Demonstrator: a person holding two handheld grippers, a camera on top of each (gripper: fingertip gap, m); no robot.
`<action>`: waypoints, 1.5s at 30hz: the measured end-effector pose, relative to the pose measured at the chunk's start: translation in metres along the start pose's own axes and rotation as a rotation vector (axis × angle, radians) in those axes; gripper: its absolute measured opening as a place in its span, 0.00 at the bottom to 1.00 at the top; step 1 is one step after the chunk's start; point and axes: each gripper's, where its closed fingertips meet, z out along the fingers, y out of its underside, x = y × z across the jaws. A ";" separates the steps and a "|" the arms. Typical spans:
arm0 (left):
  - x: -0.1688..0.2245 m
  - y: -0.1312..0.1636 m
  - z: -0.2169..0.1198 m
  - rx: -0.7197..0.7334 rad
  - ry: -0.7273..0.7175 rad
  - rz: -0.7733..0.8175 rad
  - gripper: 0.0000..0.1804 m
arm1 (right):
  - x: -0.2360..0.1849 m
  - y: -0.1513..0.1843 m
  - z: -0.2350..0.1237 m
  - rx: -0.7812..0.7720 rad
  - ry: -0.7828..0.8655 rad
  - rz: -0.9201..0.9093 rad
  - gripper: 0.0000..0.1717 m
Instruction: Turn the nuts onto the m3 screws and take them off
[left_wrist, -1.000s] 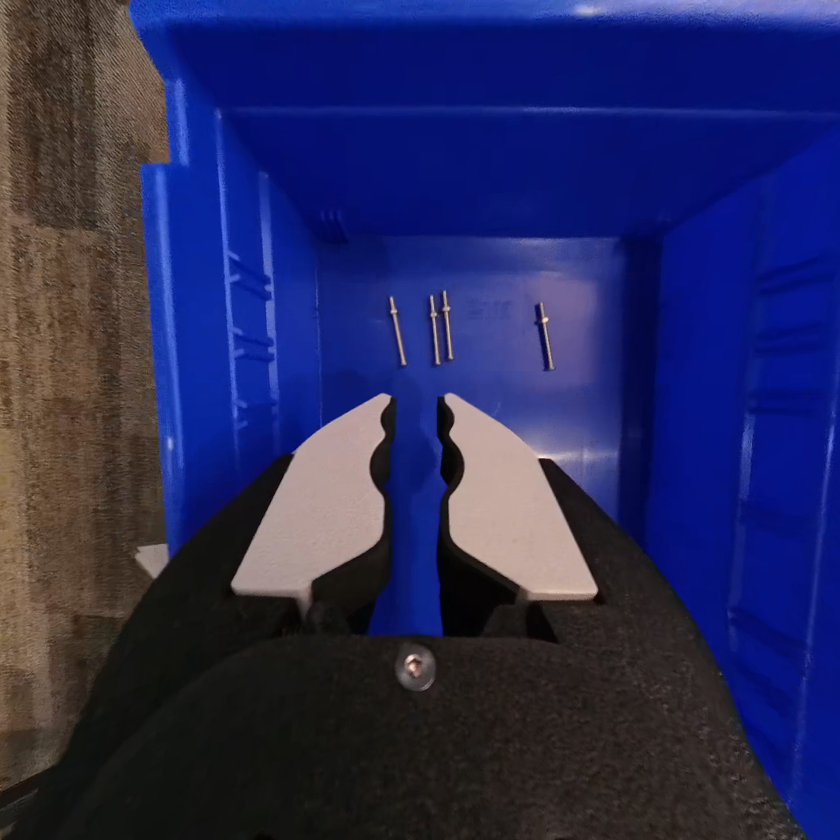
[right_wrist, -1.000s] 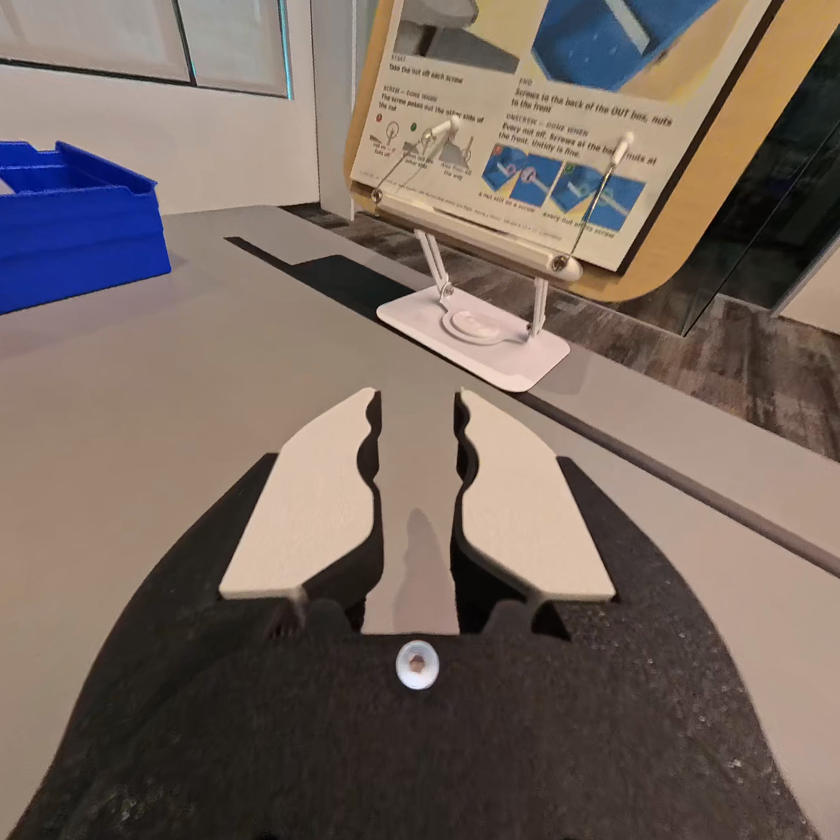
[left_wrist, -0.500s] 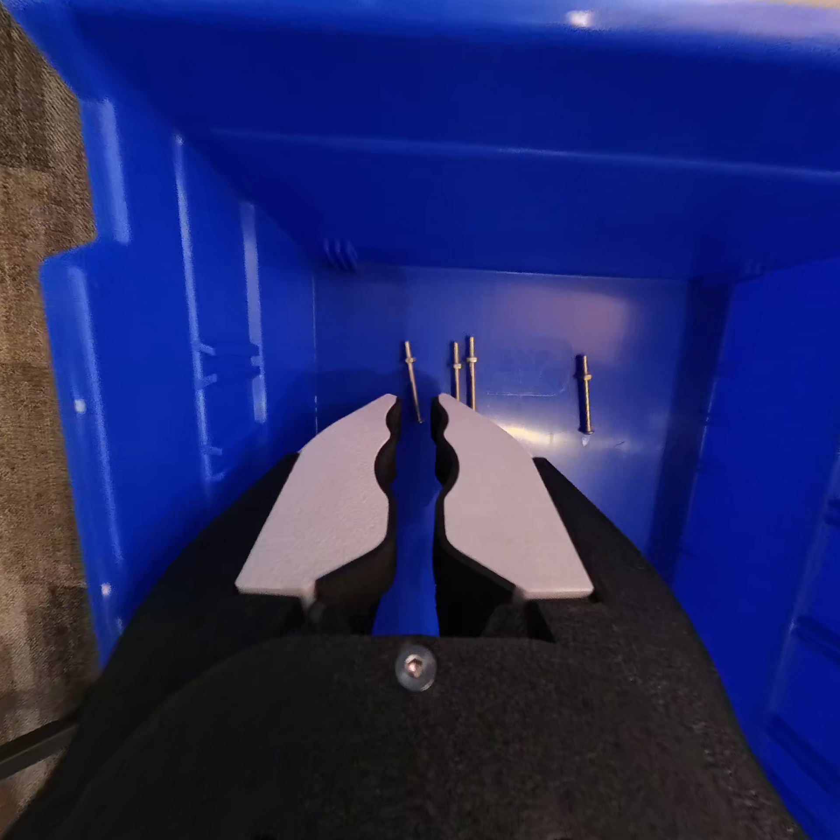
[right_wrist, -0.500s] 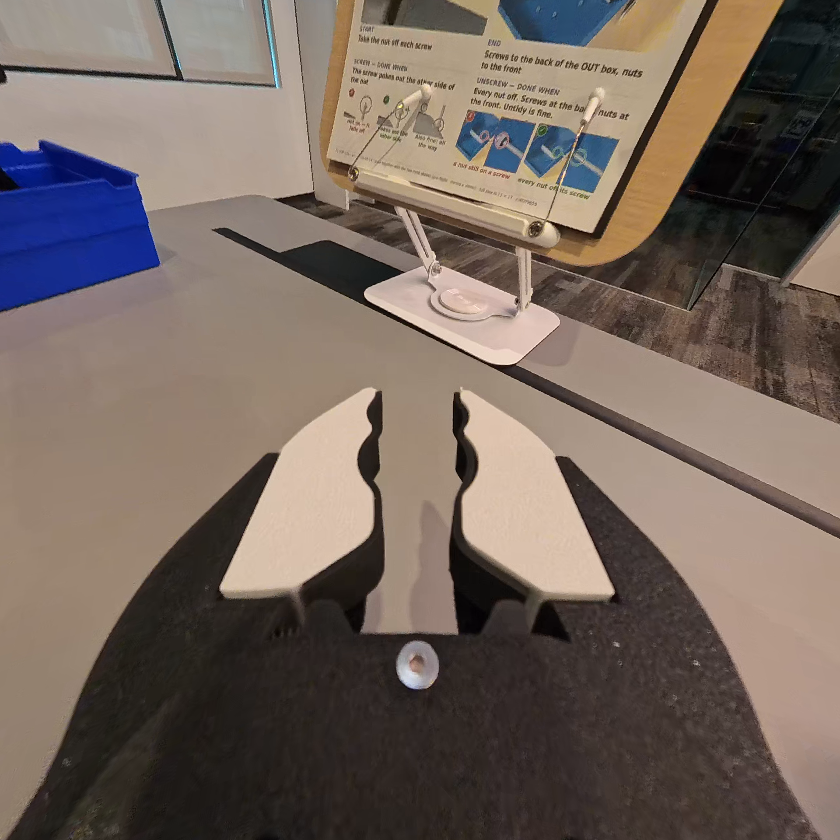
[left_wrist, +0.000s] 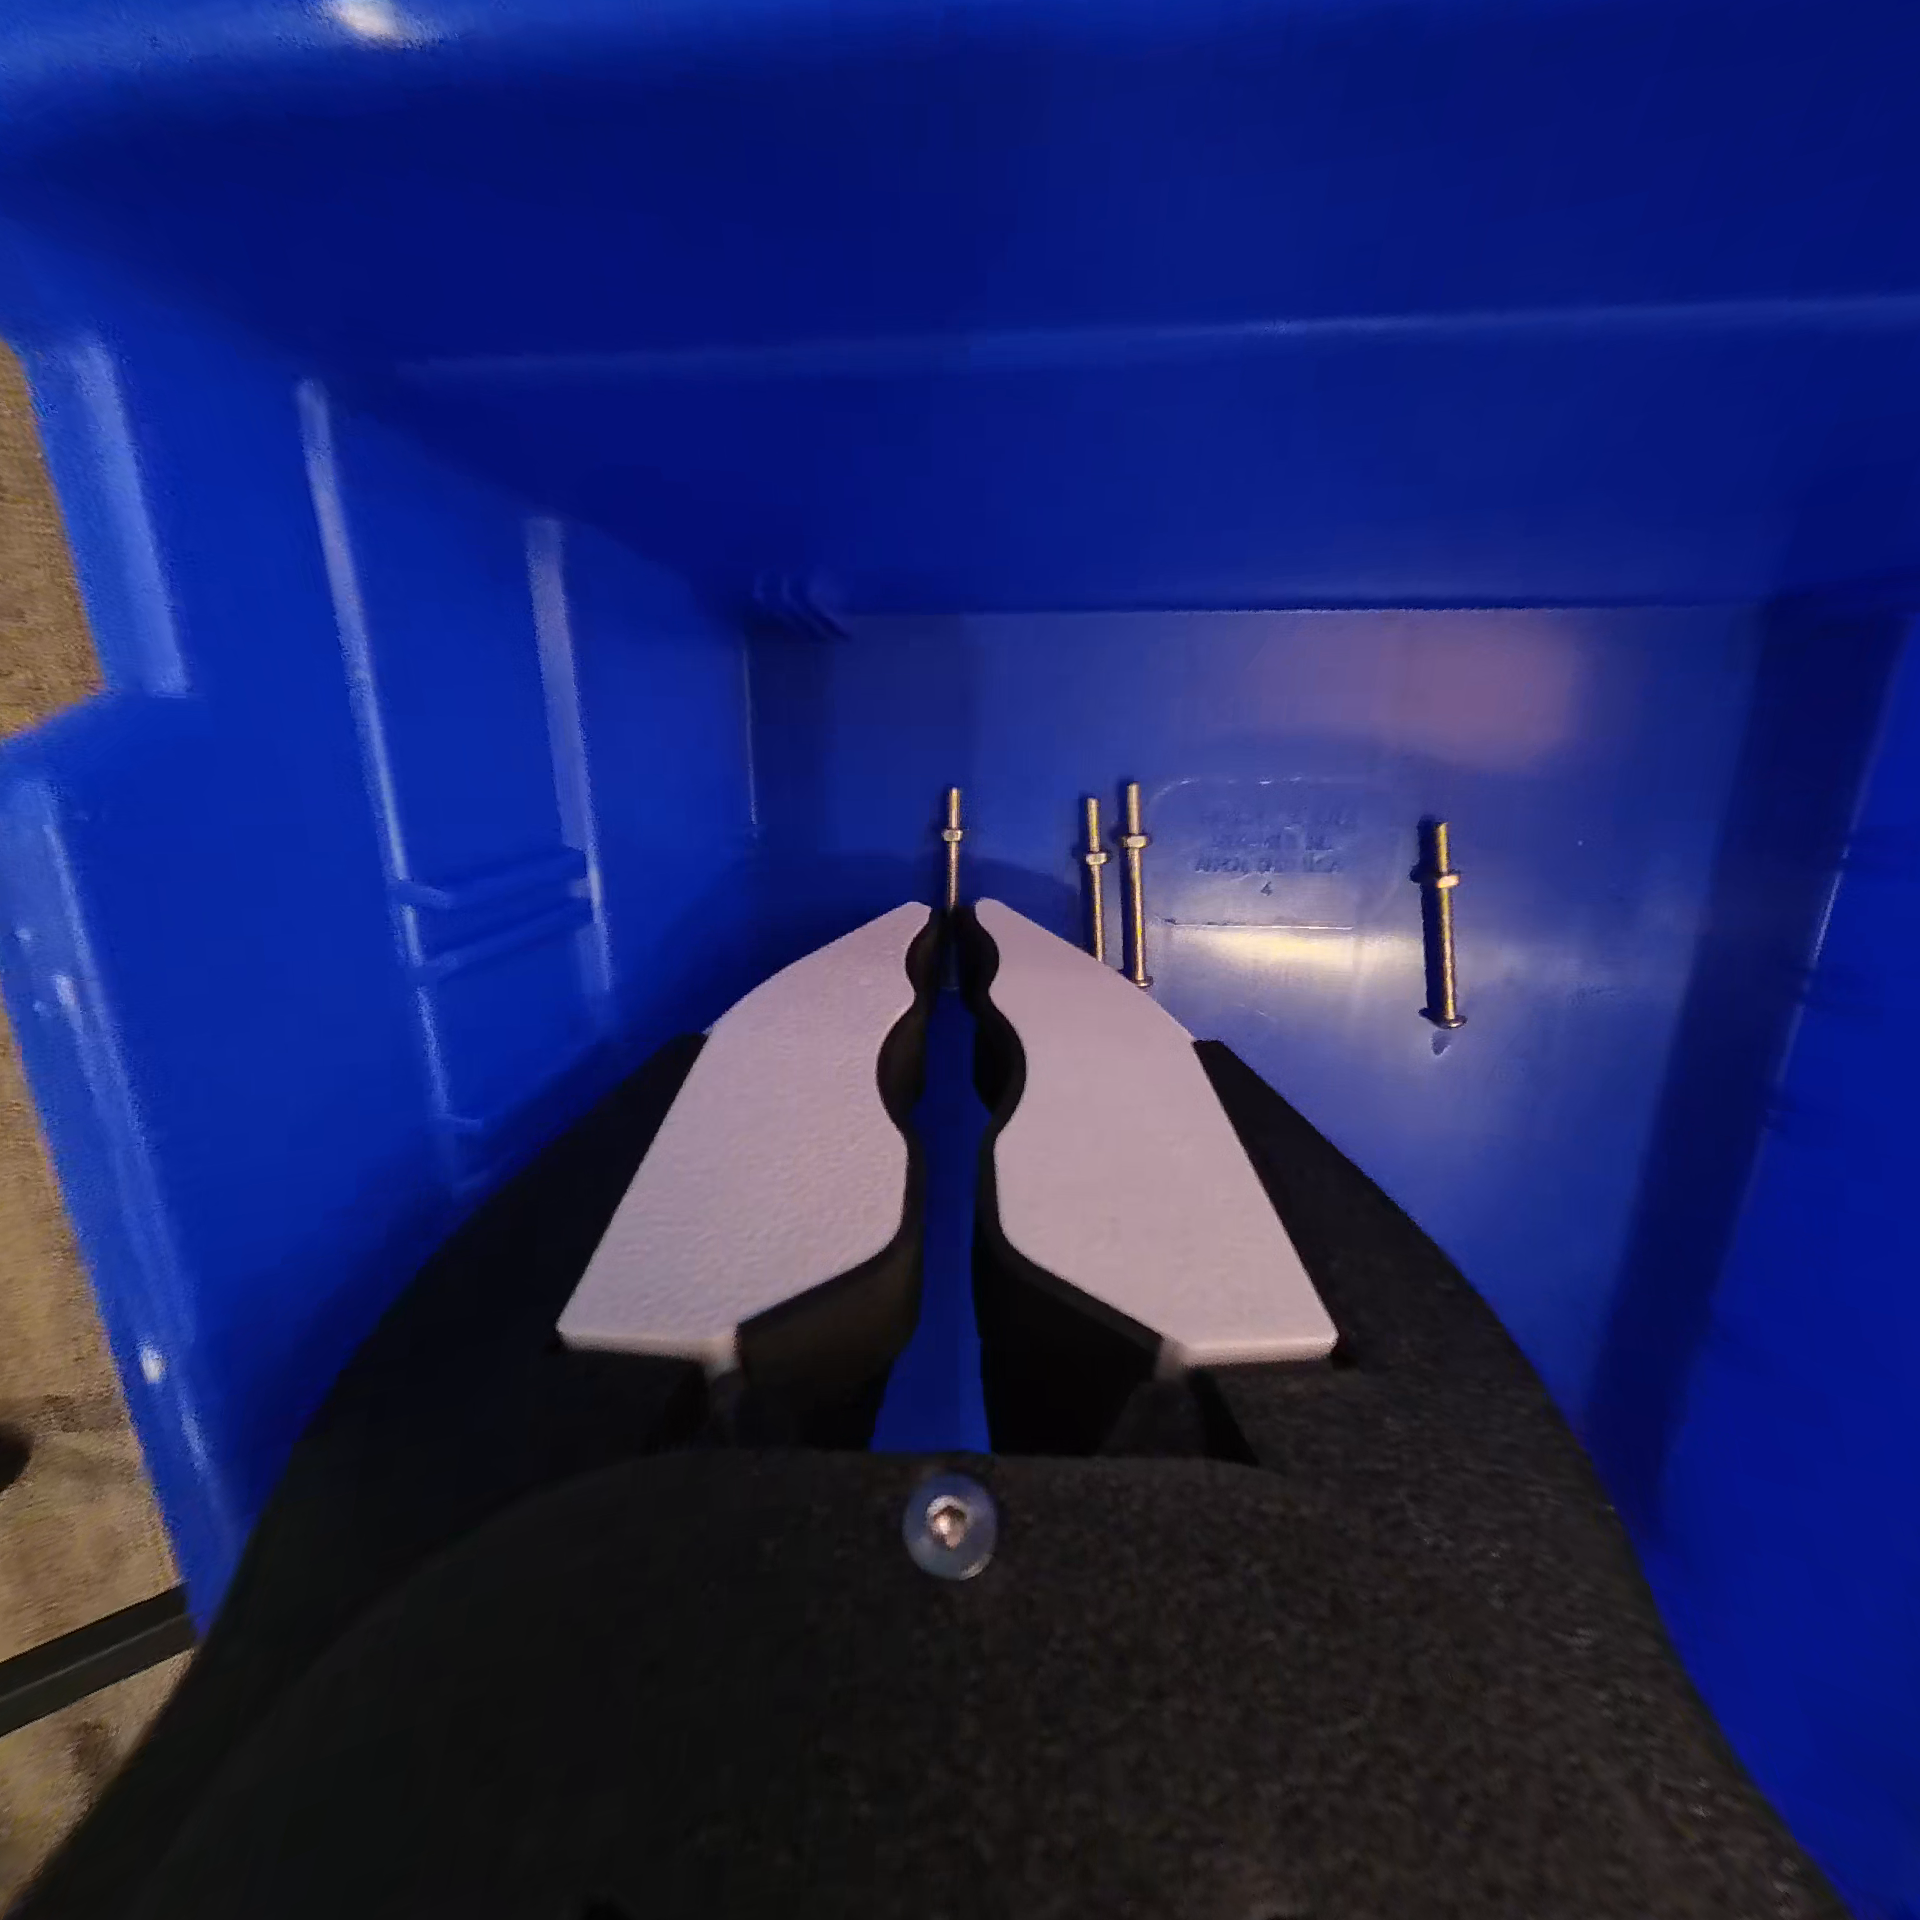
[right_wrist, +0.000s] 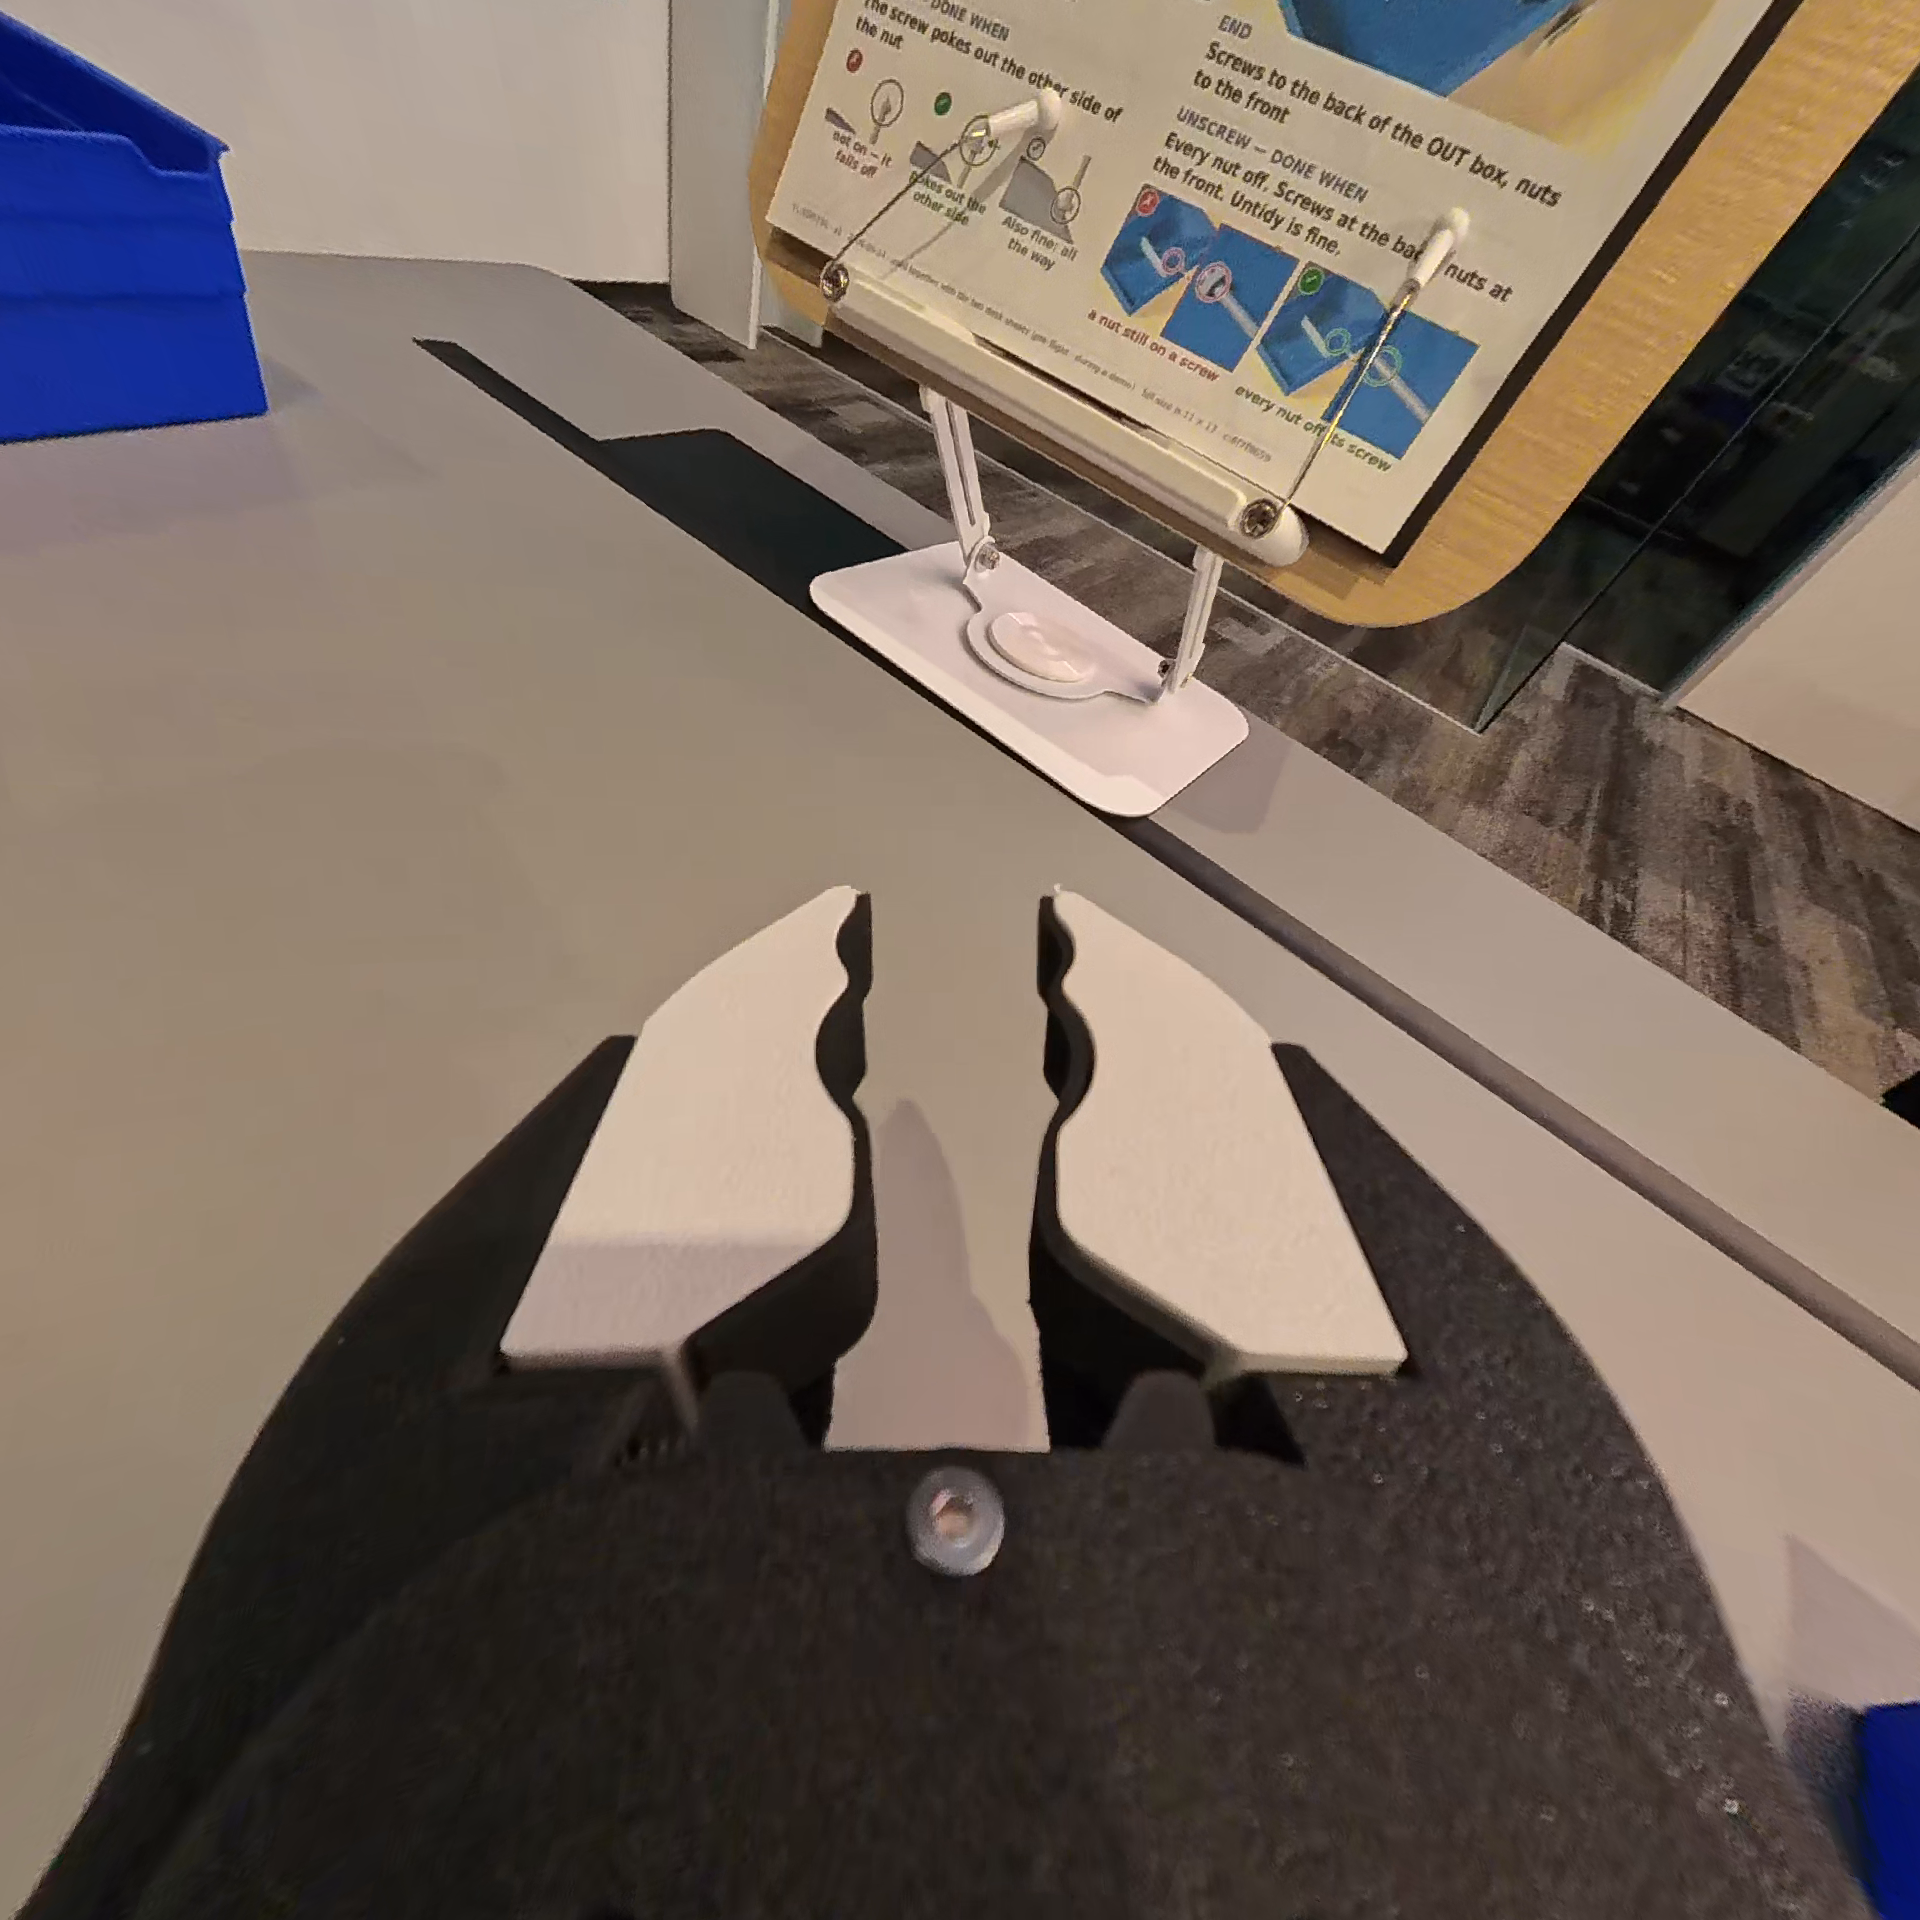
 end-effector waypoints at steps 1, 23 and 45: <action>0.000 0.000 0.000 0.002 -0.006 0.006 0.02 | 0.001 0.001 0.000 0.001 -0.005 0.015 0.17; 0.058 -0.062 -0.183 0.733 0.125 0.073 0.01 | 0.012 0.027 0.012 0.029 -0.084 0.296 0.17; 0.455 -0.030 -0.199 1.093 0.305 0.589 0.01 | 0.054 0.052 0.005 -0.076 0.192 0.220 0.17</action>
